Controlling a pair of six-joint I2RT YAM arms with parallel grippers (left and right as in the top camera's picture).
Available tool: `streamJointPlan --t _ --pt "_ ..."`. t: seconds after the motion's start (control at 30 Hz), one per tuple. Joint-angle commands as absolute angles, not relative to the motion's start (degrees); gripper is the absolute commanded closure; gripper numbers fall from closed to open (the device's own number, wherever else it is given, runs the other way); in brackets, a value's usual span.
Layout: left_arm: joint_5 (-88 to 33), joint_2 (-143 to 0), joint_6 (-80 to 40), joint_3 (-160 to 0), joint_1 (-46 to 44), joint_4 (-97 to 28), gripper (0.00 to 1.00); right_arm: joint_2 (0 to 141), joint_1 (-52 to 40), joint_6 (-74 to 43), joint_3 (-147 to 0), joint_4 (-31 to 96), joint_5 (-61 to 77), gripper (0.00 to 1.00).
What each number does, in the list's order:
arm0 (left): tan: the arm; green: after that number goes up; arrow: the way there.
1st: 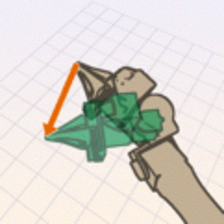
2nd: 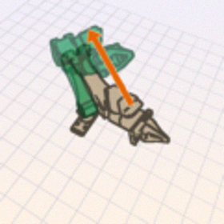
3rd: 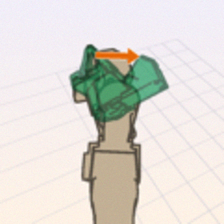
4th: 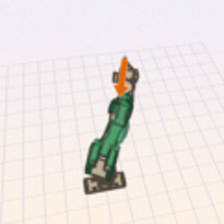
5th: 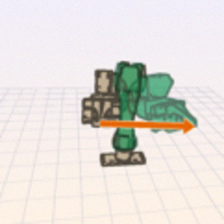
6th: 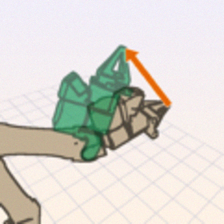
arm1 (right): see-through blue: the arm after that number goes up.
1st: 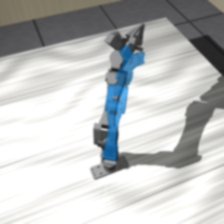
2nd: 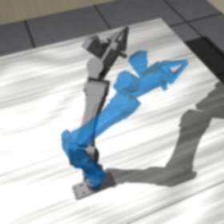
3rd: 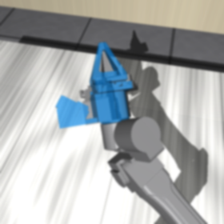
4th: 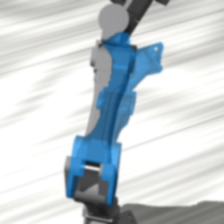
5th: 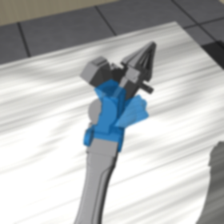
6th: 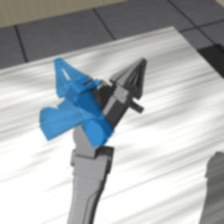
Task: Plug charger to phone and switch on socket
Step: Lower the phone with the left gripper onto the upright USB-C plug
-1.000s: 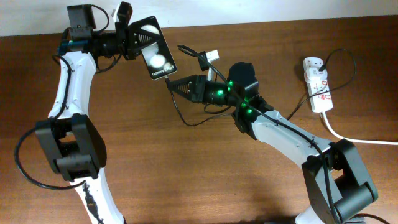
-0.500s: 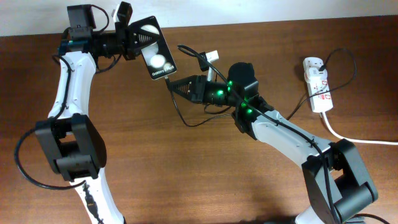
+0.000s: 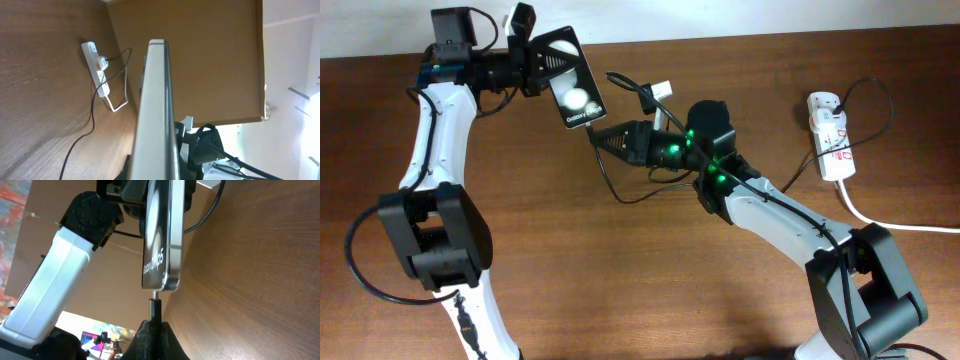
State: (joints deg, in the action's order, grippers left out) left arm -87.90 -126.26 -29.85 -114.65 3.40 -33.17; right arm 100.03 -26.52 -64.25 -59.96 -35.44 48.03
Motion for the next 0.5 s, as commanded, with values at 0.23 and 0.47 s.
streamJointPlan --t 0.23,0.47 --pt "-90.13 -126.52 -29.93 -115.39 2.96 -33.04 1.0 100.14 -26.17 -63.26 -59.9 -35.68 48.05 0.96" --pt "-90.13 -126.52 -29.93 -115.39 1.78 -33.06 1.0 100.14 -26.17 -63.26 -59.92 -35.86 47.27 0.96"
